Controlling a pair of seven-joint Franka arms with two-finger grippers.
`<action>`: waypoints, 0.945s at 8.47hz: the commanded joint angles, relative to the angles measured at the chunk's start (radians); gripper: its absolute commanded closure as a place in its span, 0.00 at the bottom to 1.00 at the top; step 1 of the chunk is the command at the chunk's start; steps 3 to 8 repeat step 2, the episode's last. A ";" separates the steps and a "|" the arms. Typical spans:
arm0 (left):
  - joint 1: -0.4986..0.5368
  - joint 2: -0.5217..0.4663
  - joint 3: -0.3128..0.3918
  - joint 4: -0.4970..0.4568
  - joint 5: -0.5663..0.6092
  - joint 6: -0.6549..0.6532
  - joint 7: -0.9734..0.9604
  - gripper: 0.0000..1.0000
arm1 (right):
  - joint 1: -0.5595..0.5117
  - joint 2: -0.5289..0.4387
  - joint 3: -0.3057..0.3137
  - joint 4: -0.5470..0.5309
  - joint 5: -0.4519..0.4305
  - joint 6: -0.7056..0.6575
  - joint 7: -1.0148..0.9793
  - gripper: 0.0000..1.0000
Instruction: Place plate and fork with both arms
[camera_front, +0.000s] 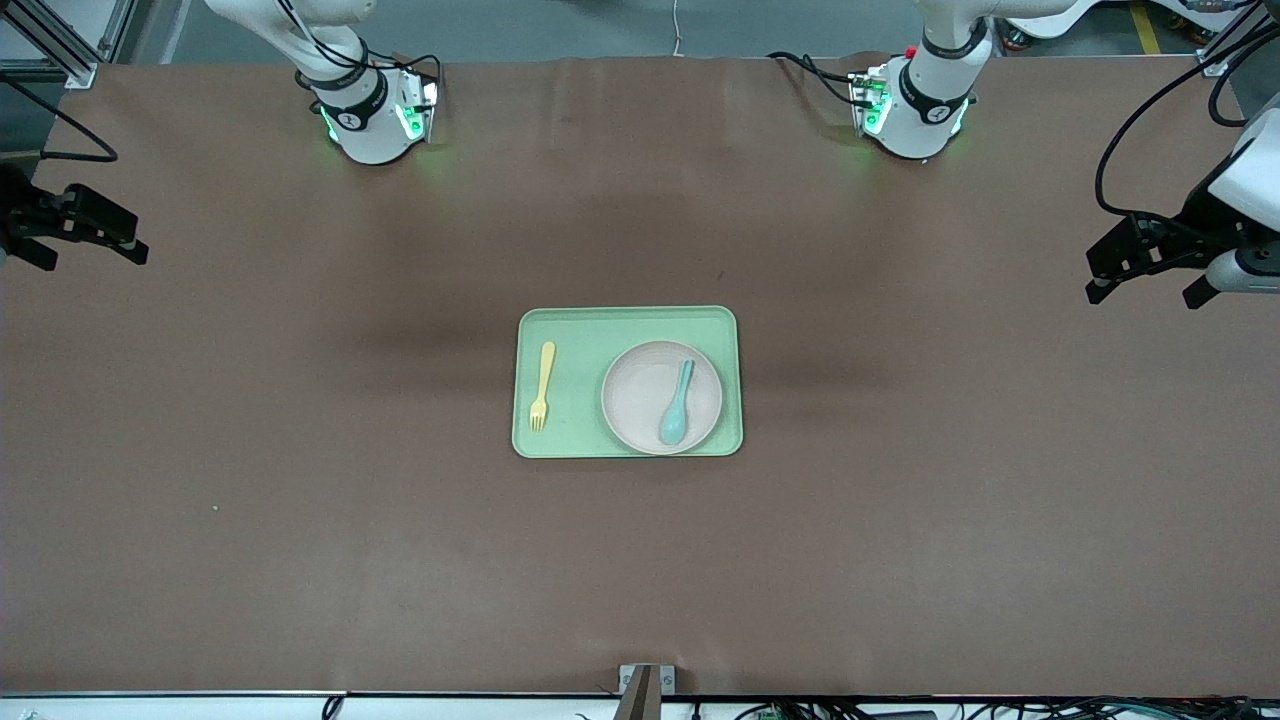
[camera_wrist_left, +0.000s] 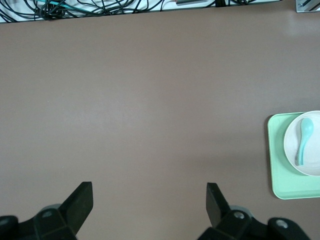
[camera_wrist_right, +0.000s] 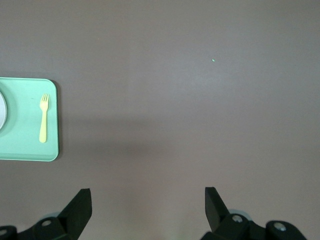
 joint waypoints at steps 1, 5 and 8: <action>-0.002 -0.015 0.002 -0.003 0.019 0.003 0.004 0.00 | -0.006 0.006 0.021 0.005 -0.013 -0.004 0.002 0.00; -0.001 -0.015 0.002 -0.003 0.016 0.004 0.004 0.00 | -0.001 0.008 0.021 0.005 -0.013 -0.004 0.002 0.00; -0.001 -0.015 0.002 -0.003 0.016 0.004 0.004 0.00 | -0.001 0.008 0.021 0.005 -0.013 -0.004 0.002 0.00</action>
